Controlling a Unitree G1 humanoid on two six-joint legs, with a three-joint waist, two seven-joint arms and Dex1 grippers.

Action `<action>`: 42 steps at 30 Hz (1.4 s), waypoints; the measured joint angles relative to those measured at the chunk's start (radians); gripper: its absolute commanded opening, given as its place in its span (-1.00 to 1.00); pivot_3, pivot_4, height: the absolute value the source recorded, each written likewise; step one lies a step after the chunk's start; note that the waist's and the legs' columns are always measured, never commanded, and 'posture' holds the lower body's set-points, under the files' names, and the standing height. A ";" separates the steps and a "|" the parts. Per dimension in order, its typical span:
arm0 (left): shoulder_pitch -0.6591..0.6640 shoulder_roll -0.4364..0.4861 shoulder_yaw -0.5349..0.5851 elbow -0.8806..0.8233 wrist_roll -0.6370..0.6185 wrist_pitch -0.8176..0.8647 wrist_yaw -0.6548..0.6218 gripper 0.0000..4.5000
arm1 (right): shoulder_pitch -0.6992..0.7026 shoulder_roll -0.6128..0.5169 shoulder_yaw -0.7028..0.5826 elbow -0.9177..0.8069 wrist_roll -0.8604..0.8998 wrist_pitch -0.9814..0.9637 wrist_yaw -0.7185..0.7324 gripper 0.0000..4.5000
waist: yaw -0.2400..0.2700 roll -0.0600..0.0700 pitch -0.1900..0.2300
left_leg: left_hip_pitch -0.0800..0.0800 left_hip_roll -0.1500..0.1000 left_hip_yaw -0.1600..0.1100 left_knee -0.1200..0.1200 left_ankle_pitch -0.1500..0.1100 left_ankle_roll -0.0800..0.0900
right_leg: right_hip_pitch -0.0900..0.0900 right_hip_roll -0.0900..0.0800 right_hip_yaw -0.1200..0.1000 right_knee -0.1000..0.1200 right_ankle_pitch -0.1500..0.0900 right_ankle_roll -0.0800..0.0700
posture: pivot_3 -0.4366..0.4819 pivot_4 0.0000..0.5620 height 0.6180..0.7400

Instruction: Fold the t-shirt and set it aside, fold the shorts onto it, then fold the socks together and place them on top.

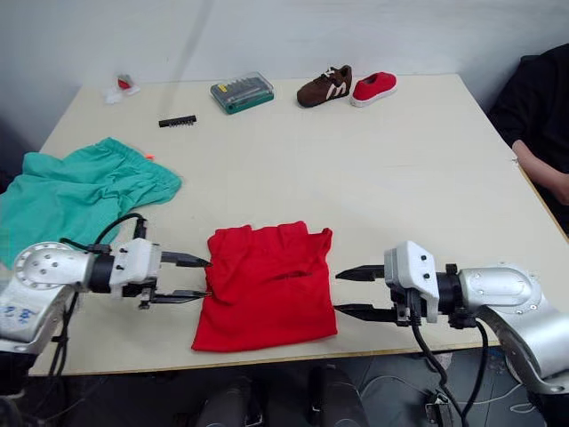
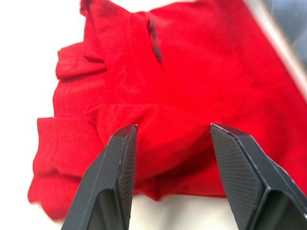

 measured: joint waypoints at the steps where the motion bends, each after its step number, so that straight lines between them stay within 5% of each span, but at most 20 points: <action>1: -0.011 -0.002 -0.012 0.011 0.011 -0.017 -0.007 0.13 | -0.009 0.008 0.003 0.000 0.002 0.005 -0.008 0.07 | -0.001 0.000 0.000 | 0.000 0.000 0.000 0.000 0.000 0.000 | 0.000 0.000 0.000 0.000 0.000 0.000 | -0.05 -0.47 1.00; 15: -0.075 0.038 -0.095 0.132 0.059 -0.252 -0.198 0.13 | -0.020 0.021 0.036 -0.016 -0.035 0.070 -0.086 0.07 | 0.001 0.000 0.000 | 0.001 0.000 -0.001 0.001 0.000 0.000 | 0.000 0.000 0.000 0.002 0.000 0.000 | -0.05 -0.47 1.00; 25: -0.134 -0.058 -0.105 0.168 0.105 -0.326 -0.117 0.13 | -0.026 0.021 0.036 -0.038 -0.034 0.106 -0.109 0.07 | 0.002 0.000 0.000 | 0.000 0.000 0.000 0.002 0.000 0.000 | 0.000 0.000 0.000 0.002 0.000 0.001 | -0.05 -0.47 1.00; 34: -0.147 -0.069 -0.108 0.216 0.126 -0.339 -0.113 -0.99 | -0.039 0.017 0.036 -0.038 -0.033 0.118 -0.103 0.07 | 0.002 0.000 0.000 | 0.001 0.000 -0.001 0.002 0.000 0.000 | 0.001 0.000 0.000 0.003 0.000 0.001 | -0.05 -0.47 1.00; 42: -0.168 -0.095 -0.100 0.233 0.056 -0.167 -0.106 -0.99 | -0.051 0.017 0.036 -0.038 -0.034 0.127 -0.103 0.07 | 0.002 0.000 0.000 | 0.001 0.000 -0.001 0.003 0.001 0.000 | 0.001 0.000 0.000 0.004 0.000 0.001 | -0.05 -0.47 1.00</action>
